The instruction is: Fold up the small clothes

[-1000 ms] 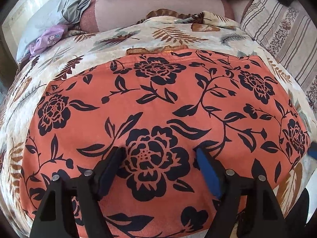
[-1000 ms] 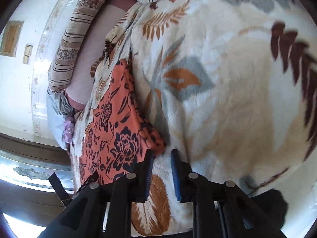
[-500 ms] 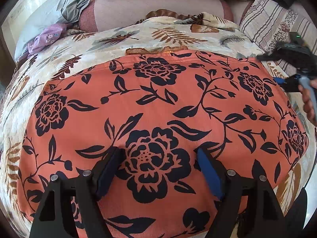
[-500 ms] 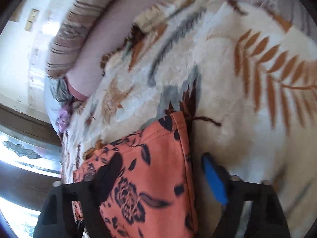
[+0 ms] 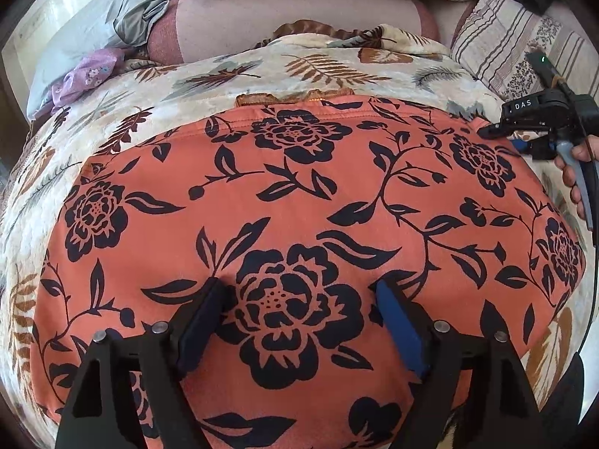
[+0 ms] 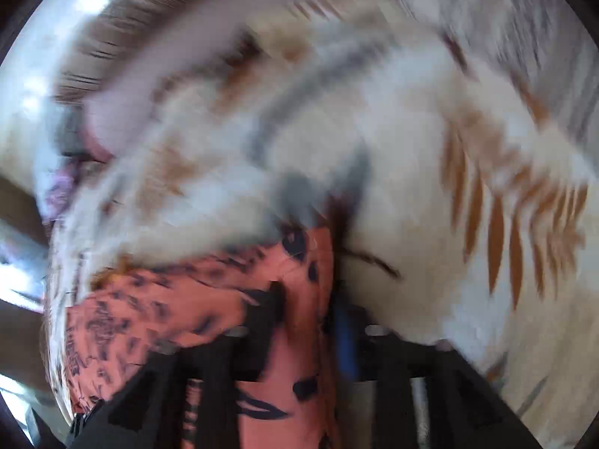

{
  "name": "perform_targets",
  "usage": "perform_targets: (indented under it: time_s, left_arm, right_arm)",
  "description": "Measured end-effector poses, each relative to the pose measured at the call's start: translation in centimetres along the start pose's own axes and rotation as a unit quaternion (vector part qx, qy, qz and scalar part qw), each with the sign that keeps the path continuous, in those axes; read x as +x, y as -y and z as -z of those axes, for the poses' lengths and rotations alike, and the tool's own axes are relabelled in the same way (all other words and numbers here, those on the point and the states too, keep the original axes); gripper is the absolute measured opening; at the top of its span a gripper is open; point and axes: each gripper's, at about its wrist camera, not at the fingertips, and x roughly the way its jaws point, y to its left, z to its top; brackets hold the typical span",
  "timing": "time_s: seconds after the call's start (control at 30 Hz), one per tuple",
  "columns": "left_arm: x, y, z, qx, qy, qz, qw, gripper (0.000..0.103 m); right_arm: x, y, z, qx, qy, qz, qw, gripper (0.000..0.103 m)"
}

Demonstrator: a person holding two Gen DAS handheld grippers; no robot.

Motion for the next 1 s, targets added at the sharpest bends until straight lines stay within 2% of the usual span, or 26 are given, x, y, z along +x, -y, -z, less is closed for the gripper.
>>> perform_targets:
  time_s: [0.03, 0.07, 0.13, 0.2, 0.27, 0.33, 0.4, 0.43, 0.47, 0.5, 0.53, 0.57, 0.6, 0.67, 0.7, 0.77, 0.8, 0.87, 0.97, 1.0]
  left_arm:
    - [-0.3, -0.4, -0.2, -0.002, -0.006, 0.012, 0.9999, 0.083]
    - [-1.1, -1.3, -0.4, -0.014, -0.006, 0.029, 0.9995, 0.083]
    - [-4.2, -4.2, 0.0, -0.062, 0.031, 0.039, 0.9968, 0.082]
    - [-7.4, -7.5, 1.1, -0.093, 0.075, 0.031, 0.9924, 0.082]
    - [-10.0, -11.4, 3.1, -0.139, 0.096, 0.004, 0.9856, 0.083]
    - [-10.5, -15.4, 5.6, -0.202, 0.083, -0.008, 0.9758, 0.083]
    - [-9.2, -18.6, 8.1, -0.261, 0.041, -0.001, 0.9643, 0.081]
    - [-8.0, -19.8, 9.4, -0.283, 0.013, 0.012, 0.9589, 0.069]
    - [-6.7, -20.3, 10.5, -0.29, -0.015, 0.036, 0.9562, 0.049]
    - [-6.4, -20.4, 11.2, -0.283, -0.015, 0.038, 0.9583, 0.036]
    - [-6.9, -20.1, 11.2, -0.273, -0.012, 0.041, 0.9612, 0.014]
    - [-7.7, -19.8, 11.0, -0.276, -0.021, 0.06, 0.9592, 0.012]
    - [-9.2, -19.3, 10.7, -0.272, -0.006, 0.06, 0.9603, 0.012]
    - [-11.6, -17.5, 9.9, -0.227, 0.039, 0.033, 0.9726, 0.012]
    - [-10.8, -17.4, 10.0, -0.231, 0.027, 0.033, 0.972, 0.012]
    - [-6.0, -18.6, 11.6, -0.269, -0.043, 0.047, 0.9609, 0.013]
    - [-6.0, -19.2, 12.2, -0.285, -0.027, 0.064, 0.956, 0.014]
    - [-7.6, -19.2, 11.8, -0.276, -0.017, 0.065, 0.9588, 0.016]
    - [-9.1, -19.3, 11.3, -0.266, -0.027, 0.061, 0.9616, 0.022]
    - [-9.7, -19.8, 10.9, -0.269, -0.023, 0.062, 0.961, 0.029]
  right_arm:
    - [-1.0, 0.5, 0.1, 0.02, 0.017, -0.016, 1.0, 0.043]
    - [-2.3, 0.6, 0.3, 0.033, 0.027, -0.013, 0.999, 0.065]
    - [-5.8, -0.1, 1.4, 0.033, 0.076, -0.014, 0.996, 0.084]
    - [-9.4, -1.2, 3.1, 0.019, 0.113, -0.036, 0.993, 0.084]
    - [-11.4, -2.6, 5.7, 0.007, 0.118, -0.087, 0.989, 0.085]
    - [-12.2, -4.5, 8.8, -0.014, 0.108, -0.122, 0.987, 0.085]
    - [-11.8, -6.2, 11.8, -0.034, 0.085, -0.151, 0.984, 0.085]
    - [-11.2, -6.9, 13.4, -0.042, 0.072, -0.167, 0.982, 0.085]
    - [-10.6, -7.3, 14.9, -0.047, 0.063, -0.173, 0.982, 0.086]
    - [-9.1, -7.7, 16.0, -0.055, 0.044, -0.169, 0.983, 0.086]
    - [-7.5, -8.0, 16.8, -0.06, 0.021, -0.152, 0.986, 0.086]
    - [-5.8, -8.0, 17.5, -0.055, -0.006, -0.124, 0.991, 0.086]
    - [-4.6, -7.8, 18.0, -0.041, -0.023, -0.103, 0.994, 0.086]
    - [-5.0, -7.6, 18.1, -0.038, 0.0, -0.115, 0.993, 0.086]
    - [-5.1, -7.4, 18.1, -0.038, 0.008, -0.116, 0.993, 0.086]
    - [-4.5, -6.9, 18.0, -0.028, 0.008, -0.117, 0.993, 0.086]
    - [-4.1, -6.8, 18.0, -0.028, 0.008, -0.12, 0.992, 0.086]
    - [-4.4, -6.9, 18.0, -0.029, 0.009, -0.122, 0.992, 0.086]
    - [-4.0, -6.5, 17.8, -0.032, 0.007, -0.134, 0.99, 0.087]
    - [-4.3, -6.0, 17.8, -0.03, 0.01, -0.14, 0.99, 0.087]
